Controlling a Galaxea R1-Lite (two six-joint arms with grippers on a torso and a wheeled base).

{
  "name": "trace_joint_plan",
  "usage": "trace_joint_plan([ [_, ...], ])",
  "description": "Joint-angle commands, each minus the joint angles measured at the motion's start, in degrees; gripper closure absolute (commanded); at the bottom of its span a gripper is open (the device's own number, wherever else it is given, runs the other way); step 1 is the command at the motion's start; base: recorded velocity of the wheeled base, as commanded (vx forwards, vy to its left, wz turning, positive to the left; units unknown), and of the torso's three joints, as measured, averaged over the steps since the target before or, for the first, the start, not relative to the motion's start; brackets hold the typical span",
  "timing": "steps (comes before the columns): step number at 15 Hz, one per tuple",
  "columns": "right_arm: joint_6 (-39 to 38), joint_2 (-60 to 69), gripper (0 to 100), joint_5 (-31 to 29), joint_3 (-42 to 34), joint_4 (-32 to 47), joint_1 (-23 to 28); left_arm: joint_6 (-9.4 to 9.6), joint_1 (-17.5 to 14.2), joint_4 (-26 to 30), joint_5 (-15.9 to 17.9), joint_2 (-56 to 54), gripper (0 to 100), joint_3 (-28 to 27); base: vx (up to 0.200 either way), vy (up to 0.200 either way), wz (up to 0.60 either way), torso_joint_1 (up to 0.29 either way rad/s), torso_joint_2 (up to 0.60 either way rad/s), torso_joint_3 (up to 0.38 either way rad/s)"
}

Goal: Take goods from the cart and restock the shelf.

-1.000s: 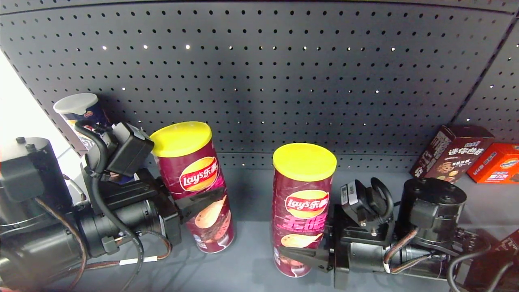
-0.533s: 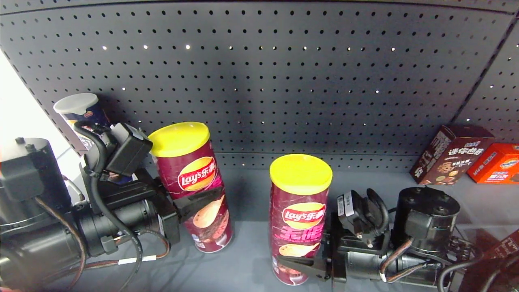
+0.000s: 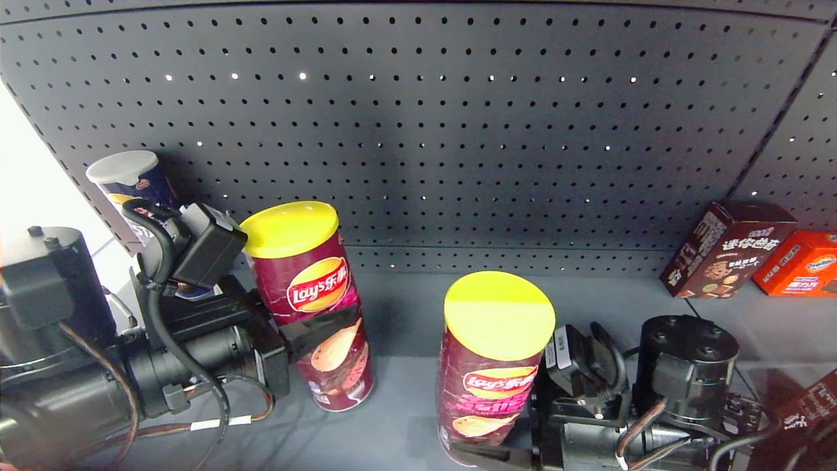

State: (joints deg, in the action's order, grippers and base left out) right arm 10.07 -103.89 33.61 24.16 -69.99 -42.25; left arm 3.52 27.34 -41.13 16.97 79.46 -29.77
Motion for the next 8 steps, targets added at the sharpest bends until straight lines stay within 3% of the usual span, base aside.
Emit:
trace_joint_plan([
  [1, 0.1, 0.0, 0, 0.0, -0.4, -0.4, 0.1, -0.01, 0.0, 0.0, 0.0, 0.1, 100, 0.0, 0.000, 0.000, 0.00, 0.000, 0.00, 0.000],
  [8, 0.1, 6.8, 0, -0.3, -3.2, -0.8, 0.5, -0.01, -0.1, 0.0, 0.0, 0.0, 100, 0.1, 0.000, 0.000, 0.00, 0.000, 0.00, 0.000],
])
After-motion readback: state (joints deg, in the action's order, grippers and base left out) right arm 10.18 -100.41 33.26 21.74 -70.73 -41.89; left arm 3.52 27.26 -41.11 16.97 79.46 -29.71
